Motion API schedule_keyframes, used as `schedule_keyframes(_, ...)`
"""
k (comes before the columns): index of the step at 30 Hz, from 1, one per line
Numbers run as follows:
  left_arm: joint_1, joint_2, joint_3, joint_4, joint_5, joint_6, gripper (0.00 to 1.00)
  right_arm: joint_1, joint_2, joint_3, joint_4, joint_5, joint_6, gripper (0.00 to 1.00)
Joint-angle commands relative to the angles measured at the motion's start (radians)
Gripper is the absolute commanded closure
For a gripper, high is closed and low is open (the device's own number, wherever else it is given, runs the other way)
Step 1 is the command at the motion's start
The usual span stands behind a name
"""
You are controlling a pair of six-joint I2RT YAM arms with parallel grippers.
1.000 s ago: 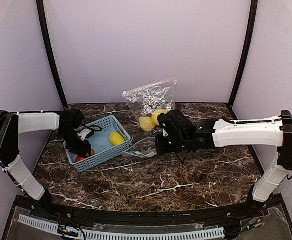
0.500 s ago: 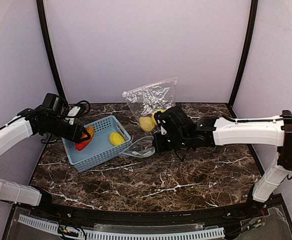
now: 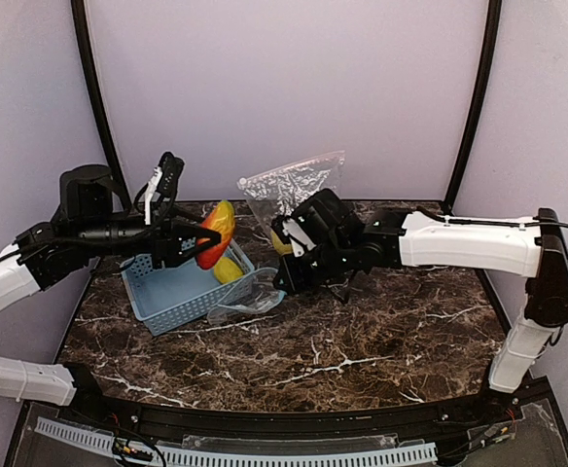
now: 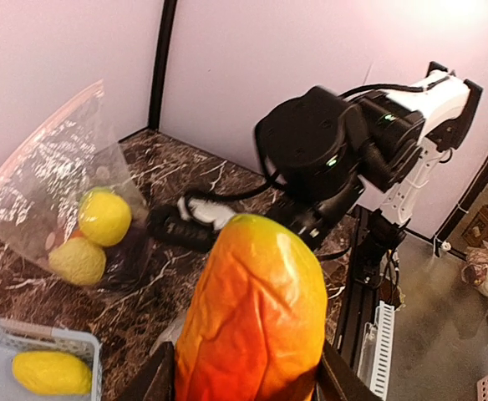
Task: Place the food in the zip-top bag and seal the zipper
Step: Place the fake fruit in the zipper food storage bag.
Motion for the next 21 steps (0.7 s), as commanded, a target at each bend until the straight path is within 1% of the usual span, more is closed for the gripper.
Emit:
schedule_keyframes(1,-0.095,0.010,-0.036,0.255,0.003,-0.053,0.63,-0.009,0.042,0.036,-0.075,-0.073,-0.003,1.00)
schedule_keyframes(5,-0.166,0.071,-0.061,0.359,0.003,-0.061,0.62,-0.013,0.057,0.055,-0.076,-0.121,0.011,1.00)
schedule_keyframes(11,-0.202,0.117,-0.136,0.423,-0.026,-0.056,0.63,-0.032,0.050,0.058,-0.075,-0.184,0.019,1.00)
schedule_keyframes(16,-0.205,0.123,-0.225,0.446,-0.085,-0.043,0.63,-0.040,0.050,0.064,-0.074,-0.221,0.012,1.00)
schedule_keyframes(21,-0.207,0.147,-0.247,0.404,-0.129,-0.015,0.64,-0.040,0.056,0.071,-0.078,-0.225,0.009,1.00)
